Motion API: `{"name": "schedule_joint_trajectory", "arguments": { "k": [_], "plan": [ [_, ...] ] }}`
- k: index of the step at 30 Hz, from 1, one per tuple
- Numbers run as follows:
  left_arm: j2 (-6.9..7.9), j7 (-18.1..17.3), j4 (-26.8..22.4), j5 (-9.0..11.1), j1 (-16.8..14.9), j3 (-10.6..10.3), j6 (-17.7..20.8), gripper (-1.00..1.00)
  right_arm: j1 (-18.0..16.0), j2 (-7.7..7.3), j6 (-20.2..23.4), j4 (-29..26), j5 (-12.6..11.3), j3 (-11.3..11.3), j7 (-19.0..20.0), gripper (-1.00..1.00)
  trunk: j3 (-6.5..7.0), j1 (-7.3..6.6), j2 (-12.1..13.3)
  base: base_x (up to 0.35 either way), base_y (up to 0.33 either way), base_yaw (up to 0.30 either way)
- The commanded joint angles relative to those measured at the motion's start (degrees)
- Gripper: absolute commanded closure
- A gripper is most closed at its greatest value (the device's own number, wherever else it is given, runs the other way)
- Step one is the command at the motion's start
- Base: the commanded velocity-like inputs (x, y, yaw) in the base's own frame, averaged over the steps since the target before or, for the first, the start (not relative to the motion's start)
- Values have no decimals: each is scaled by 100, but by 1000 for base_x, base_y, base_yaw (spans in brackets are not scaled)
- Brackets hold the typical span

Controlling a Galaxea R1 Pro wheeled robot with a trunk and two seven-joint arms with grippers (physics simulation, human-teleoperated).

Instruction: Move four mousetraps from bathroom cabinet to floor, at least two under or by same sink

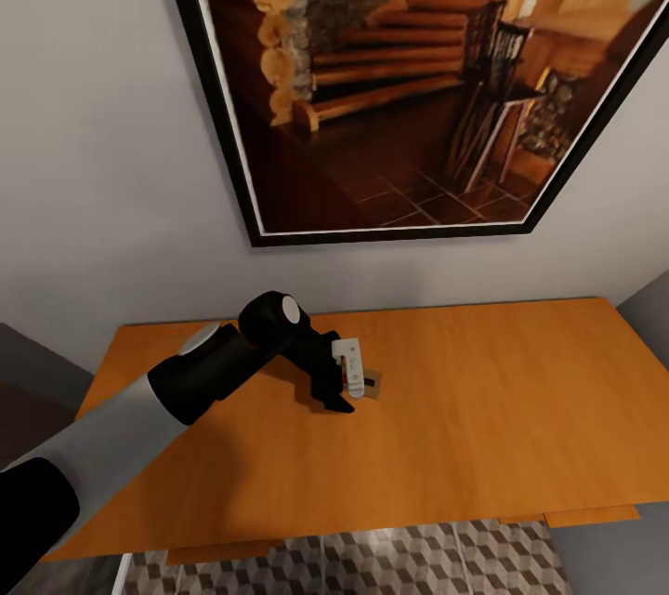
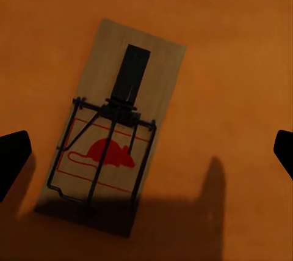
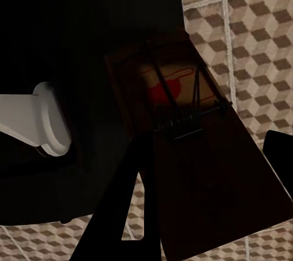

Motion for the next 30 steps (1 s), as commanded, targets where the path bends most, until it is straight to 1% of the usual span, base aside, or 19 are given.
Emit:
{"name": "schedule_joint_trajectory", "arguments": {
  "k": [1,17,23,27,30],
  "plan": [
    [2,-37,-7,-37,-5,-8,43,-100,4,3,-11,-11,-11,-40,-4,100,-8,3,-9,0,0,0],
    [33,-36,17,-37,3,-19,40,-100,4,3,-10,-11,-11,-40,-4,100,-8,3,-9,0,0,0],
    [92,-36,18,-37,3,-19,40,-100,4,2,-11,-11,-11,-40,-4,100,-8,3,-9,0,0,0],
    [196,-36,25,-37,3,-19,40,-100,4,2,-10,-11,-11,-40,-4,100,-8,3,-9,0,0,0],
    [227,-36,23,-37,3,-14,40,-100,4,2,-9,-11,-11,-40,-4,100,-8,3,-9,0,0,0]
  ]
}}
